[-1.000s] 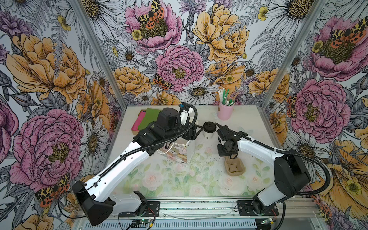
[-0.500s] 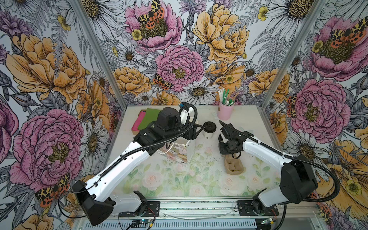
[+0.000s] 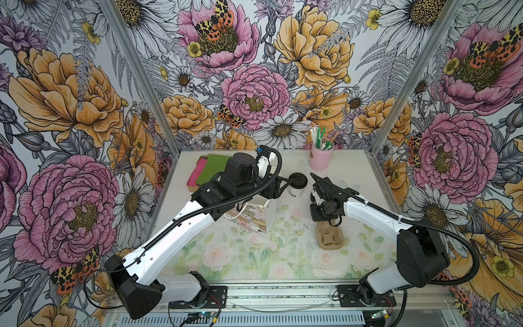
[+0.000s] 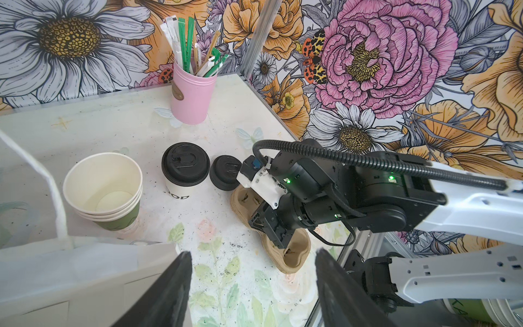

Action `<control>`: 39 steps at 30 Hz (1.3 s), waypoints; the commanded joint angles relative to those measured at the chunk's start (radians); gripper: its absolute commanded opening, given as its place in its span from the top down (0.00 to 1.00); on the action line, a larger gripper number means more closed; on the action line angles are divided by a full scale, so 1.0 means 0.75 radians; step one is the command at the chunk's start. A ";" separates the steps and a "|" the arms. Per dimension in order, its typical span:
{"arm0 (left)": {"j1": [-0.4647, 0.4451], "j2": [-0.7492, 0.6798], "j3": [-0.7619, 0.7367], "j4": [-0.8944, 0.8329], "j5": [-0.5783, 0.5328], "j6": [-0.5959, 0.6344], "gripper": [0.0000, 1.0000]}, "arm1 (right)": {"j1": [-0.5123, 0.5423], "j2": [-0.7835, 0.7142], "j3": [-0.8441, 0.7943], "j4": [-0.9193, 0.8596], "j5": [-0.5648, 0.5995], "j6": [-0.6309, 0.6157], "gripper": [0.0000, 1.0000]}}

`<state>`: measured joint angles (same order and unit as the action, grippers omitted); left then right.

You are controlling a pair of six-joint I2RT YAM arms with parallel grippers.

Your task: Pack the takeout coffee

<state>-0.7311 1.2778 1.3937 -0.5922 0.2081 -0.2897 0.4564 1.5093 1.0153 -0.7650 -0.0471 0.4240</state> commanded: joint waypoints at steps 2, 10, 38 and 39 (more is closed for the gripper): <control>-0.009 0.010 -0.009 0.043 -0.021 -0.010 0.30 | -0.013 -0.043 -0.015 0.024 0.021 -0.016 0.82; -0.009 0.012 -0.015 0.057 -0.026 -0.004 0.30 | -0.020 -0.109 -0.021 0.022 0.033 -0.007 0.74; 0.132 -0.132 -0.115 0.062 -0.091 -0.001 0.30 | 0.007 0.067 0.043 0.025 0.030 0.011 0.83; 0.132 -0.128 -0.116 0.061 -0.089 -0.001 0.30 | 0.007 0.061 0.041 0.024 0.030 0.010 0.84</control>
<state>-0.6361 1.1847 1.3251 -0.5701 0.1497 -0.2893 0.4549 1.5547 1.0206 -0.7605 -0.0311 0.4248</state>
